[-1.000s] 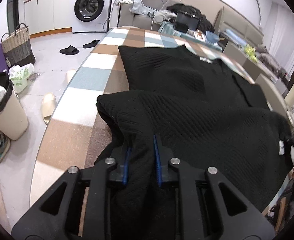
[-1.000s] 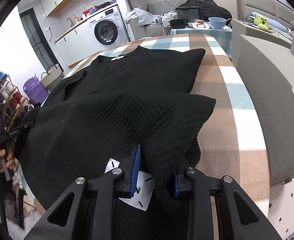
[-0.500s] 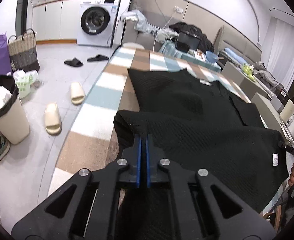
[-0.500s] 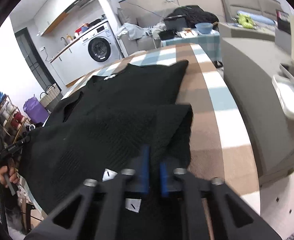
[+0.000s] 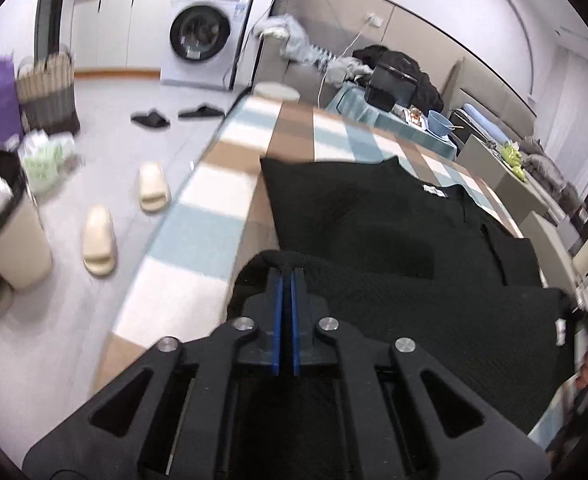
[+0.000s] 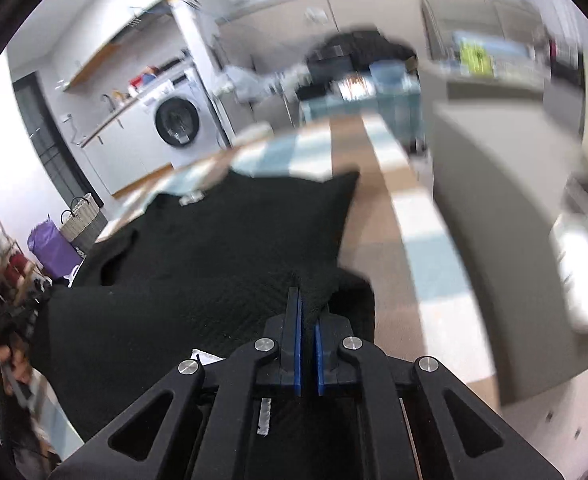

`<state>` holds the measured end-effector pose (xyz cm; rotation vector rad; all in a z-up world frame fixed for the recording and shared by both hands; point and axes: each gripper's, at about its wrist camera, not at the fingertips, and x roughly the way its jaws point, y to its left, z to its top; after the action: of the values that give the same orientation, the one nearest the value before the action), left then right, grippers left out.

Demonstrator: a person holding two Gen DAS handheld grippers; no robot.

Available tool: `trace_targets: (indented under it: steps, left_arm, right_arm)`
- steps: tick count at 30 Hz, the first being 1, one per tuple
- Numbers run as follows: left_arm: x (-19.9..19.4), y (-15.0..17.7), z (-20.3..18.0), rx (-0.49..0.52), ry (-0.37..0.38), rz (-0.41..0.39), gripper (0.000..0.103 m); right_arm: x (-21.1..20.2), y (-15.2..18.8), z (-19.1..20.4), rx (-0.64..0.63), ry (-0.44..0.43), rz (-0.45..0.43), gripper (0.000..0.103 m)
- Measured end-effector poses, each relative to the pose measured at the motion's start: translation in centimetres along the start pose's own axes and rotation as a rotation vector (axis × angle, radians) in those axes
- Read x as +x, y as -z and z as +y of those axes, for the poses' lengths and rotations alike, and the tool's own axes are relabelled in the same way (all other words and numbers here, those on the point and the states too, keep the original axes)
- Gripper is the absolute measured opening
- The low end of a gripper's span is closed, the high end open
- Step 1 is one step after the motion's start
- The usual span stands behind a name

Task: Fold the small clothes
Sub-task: 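Grasp the hem edge again with both tools and lift it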

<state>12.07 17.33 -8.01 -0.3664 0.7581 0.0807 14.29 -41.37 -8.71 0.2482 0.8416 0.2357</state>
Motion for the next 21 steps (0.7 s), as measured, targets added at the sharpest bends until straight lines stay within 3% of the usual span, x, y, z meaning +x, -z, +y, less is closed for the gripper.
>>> trace_targets:
  steps: [2, 5, 6, 7, 9, 11, 13, 15, 17, 21]
  left_arm:
    - [0.2, 0.5, 0.3, -0.018, 0.011, 0.007, 0.009]
    - [-0.5, 1.5, 0.5, -0.012, 0.001, 0.022, 0.039]
    - [-0.9, 2.0, 0.6, -0.007, -0.01, 0.015, 0.05]
    - [-1.2, 2.5, 0.6, 0.004, -0.019, 0.01, 0.052]
    - [-1.4, 3.3, 0.3, 0.029, -0.018, 0.014, 0.052]
    - [-1.4, 3.7, 0.0, 0.046, -0.016, 0.012, 0.045]
    - [-1.1, 3.9, -0.5, 0.067, -0.004, 0.021, 0.008]
    - [-1.6, 4.0, -0.7, 0.07, 0.007, 0.001, 0.004]
    - [-2.5, 3.6, -0.8, 0.066, 0.012, -0.044, 0.004]
    - [-3.7, 2.1, -0.9, 0.034, 0.035, -0.09, 0.003]
  right_arm:
    - [0.3, 0.4, -0.4, 0.016, 0.006, 0.035, 0.013]
    - [-1.3, 1.5, -1.5, 0.034, -0.02, 0.014, 0.037]
    - [-2.0, 1.9, -1.9, 0.039, -0.027, 0.002, 0.041]
    - [-2.5, 2.5, -2.2, 0.031, -0.038, 0.0, 0.041]
    - [-2.9, 3.0, -2.4, 0.026, -0.048, 0.004, 0.041]
    - [-3.0, 3.4, -2.1, 0.012, -0.061, -0.001, 0.041]
    - [-2.3, 3.2, -1.4, -0.014, -0.076, 0.004, 0.037]
    - [-1.9, 3.0, -0.6, -0.048, -0.088, 0.006, 0.005]
    - [-2.0, 2.6, 0.3, -0.092, -0.101, -0.018, 0.004]
    - [-4.4, 1.0, 0.5, -0.07, -0.106, -0.156, 0.004]
